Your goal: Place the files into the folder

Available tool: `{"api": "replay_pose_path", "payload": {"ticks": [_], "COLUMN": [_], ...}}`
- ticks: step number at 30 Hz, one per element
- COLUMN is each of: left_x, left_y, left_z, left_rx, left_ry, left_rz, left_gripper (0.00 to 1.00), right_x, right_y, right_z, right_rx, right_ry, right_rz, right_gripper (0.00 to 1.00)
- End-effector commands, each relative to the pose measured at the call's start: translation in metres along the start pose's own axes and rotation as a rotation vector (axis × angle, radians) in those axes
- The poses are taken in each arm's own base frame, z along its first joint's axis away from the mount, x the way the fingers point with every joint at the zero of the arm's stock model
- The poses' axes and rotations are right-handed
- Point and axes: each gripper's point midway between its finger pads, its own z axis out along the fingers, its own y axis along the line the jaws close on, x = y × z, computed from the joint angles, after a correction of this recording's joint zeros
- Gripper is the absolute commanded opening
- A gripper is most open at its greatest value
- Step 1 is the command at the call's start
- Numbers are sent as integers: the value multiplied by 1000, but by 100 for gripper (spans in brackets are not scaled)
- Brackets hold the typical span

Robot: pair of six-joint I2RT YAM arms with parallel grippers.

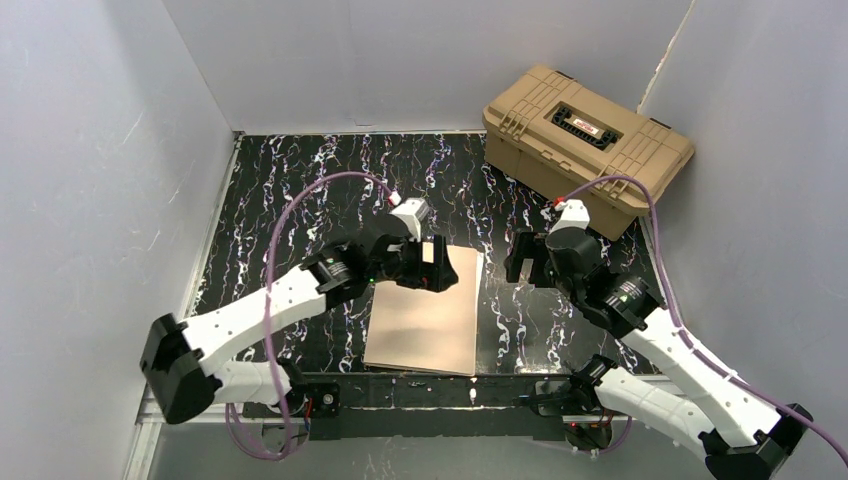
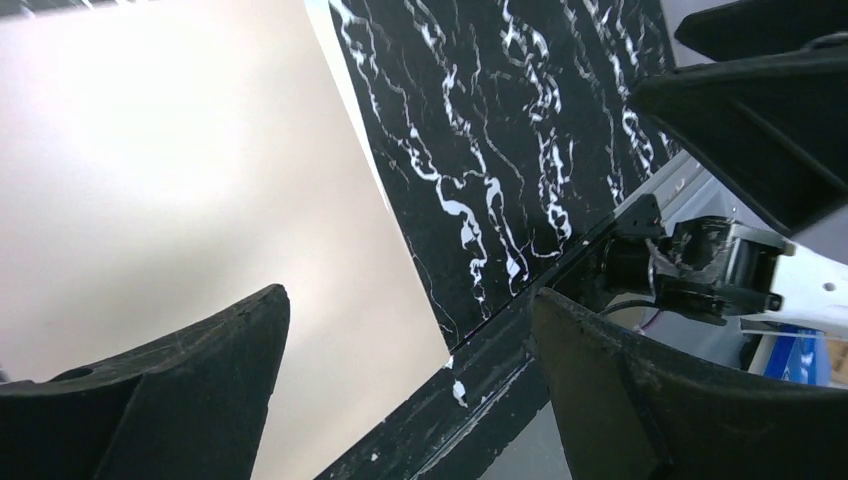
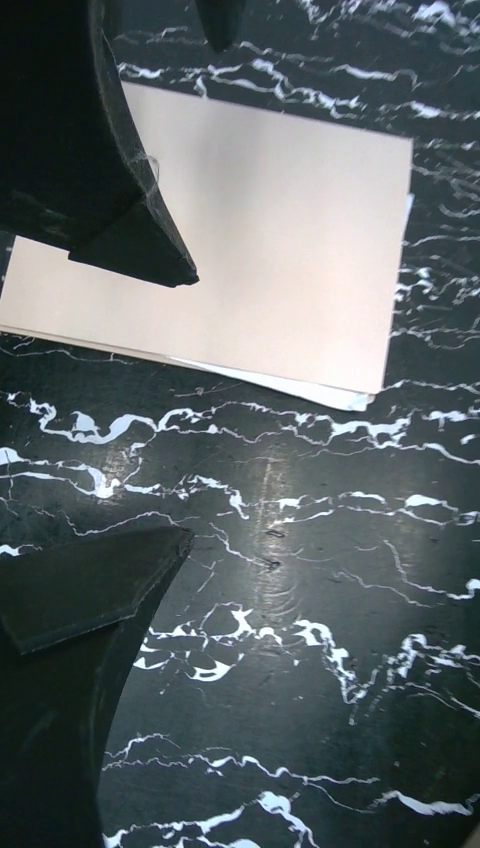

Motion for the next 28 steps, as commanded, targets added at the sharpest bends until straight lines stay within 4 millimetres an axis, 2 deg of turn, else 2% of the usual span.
{"api": "replay_pose_path", "payload": {"ticks": [1,3,13,19,24,28], "left_x": [-26,-34,-57,-60,-61,-56], "left_y": [7,9,16,20,22,28], "left_z": [-52,-70,-154,-197,-218,-217], "left_rx": [-88,-105,-170,-163,-148,-157], "left_ry": [-93,-126,-266,-367,-436,-438], "left_rz": [118,149,240,263,269,269], "left_gripper": [96,98,98,98,98,98], "right_x": [-43,-52,-106,-120,-125,-119], "right_y": [7,7,10,10,2,4], "right_z": [-15,-17,-44,-56,-67,-62], "right_rx": [-10,3,8,-7,-14,-22], "right_ry": [-118,-139,-309,-371,-455,-426], "right_rz": [13,15,58,78,82,46], "right_gripper": [99,99,99,99,99,99]}}
